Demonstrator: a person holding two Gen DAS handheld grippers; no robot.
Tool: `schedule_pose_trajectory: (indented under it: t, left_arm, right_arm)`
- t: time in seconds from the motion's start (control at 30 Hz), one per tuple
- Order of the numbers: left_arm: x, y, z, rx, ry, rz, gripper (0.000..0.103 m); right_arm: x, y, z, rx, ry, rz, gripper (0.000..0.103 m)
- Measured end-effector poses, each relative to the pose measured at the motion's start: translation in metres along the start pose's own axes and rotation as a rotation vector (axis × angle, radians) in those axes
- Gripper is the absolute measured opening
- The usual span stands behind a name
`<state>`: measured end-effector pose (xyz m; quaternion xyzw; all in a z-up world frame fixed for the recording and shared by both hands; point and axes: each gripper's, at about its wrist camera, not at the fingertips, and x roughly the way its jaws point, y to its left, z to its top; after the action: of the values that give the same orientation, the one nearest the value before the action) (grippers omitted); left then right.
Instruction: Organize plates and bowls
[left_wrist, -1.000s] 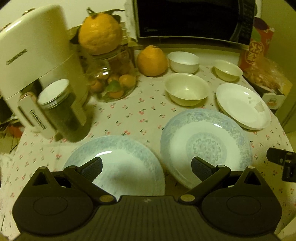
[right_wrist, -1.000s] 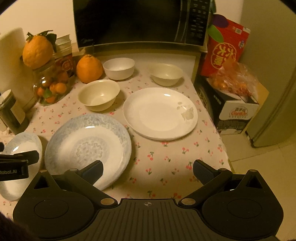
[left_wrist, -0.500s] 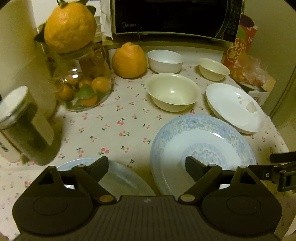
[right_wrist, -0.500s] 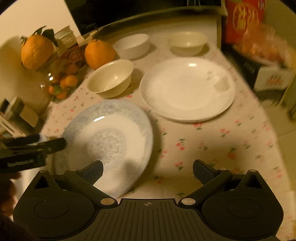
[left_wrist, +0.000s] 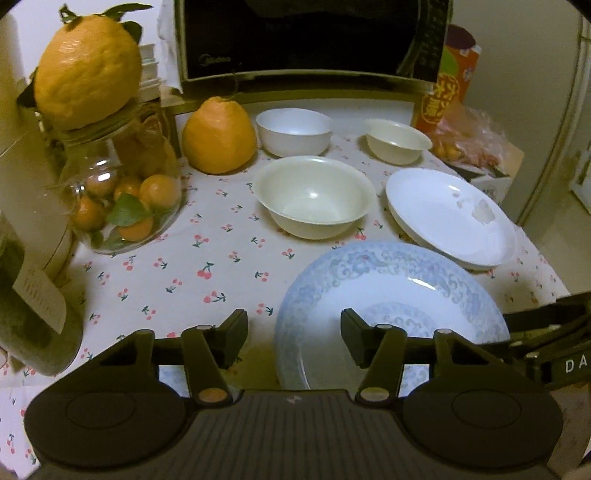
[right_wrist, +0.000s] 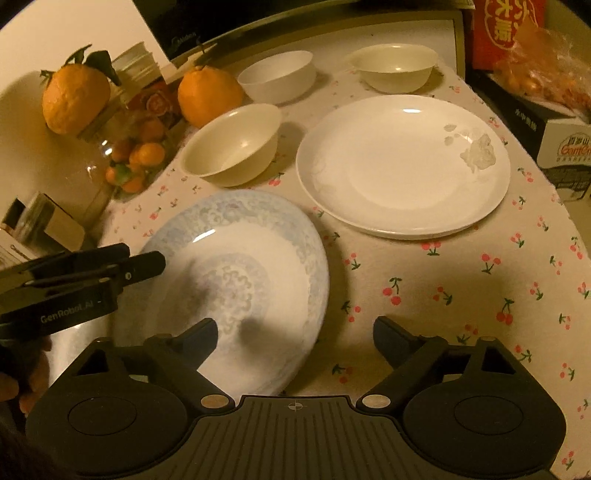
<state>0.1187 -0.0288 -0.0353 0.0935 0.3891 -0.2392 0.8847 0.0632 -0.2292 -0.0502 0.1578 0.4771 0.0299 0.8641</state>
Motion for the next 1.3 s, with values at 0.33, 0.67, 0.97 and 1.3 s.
schedule_pose_trajectory:
  t: [0.33,0.67,0.97,1.3]
  left_arm:
    - [0.01,0.0,-0.004,0.012,0.038,-0.011,0.029]
    - [0.012,0.003,-0.006,0.0,0.044,-0.003,0.019]
    - [0.007,0.011,-0.006,-0.091,0.061,-0.033,0.013]
    - [-0.008,-0.007,-0.009,-0.097,0.105,-0.025,0.012]
  right_arm:
    - [0.002,0.008,0.0,-0.058,-0.004,-0.03,0.072]
    - [0.001,0.006,0.0,-0.057,-0.009,-0.03,0.047]
    - [-0.002,-0.016,0.007,0.06,0.003,0.028,0.015]
    - [-0.016,-0.024,0.009,0.081,0.025,0.017,0.015]
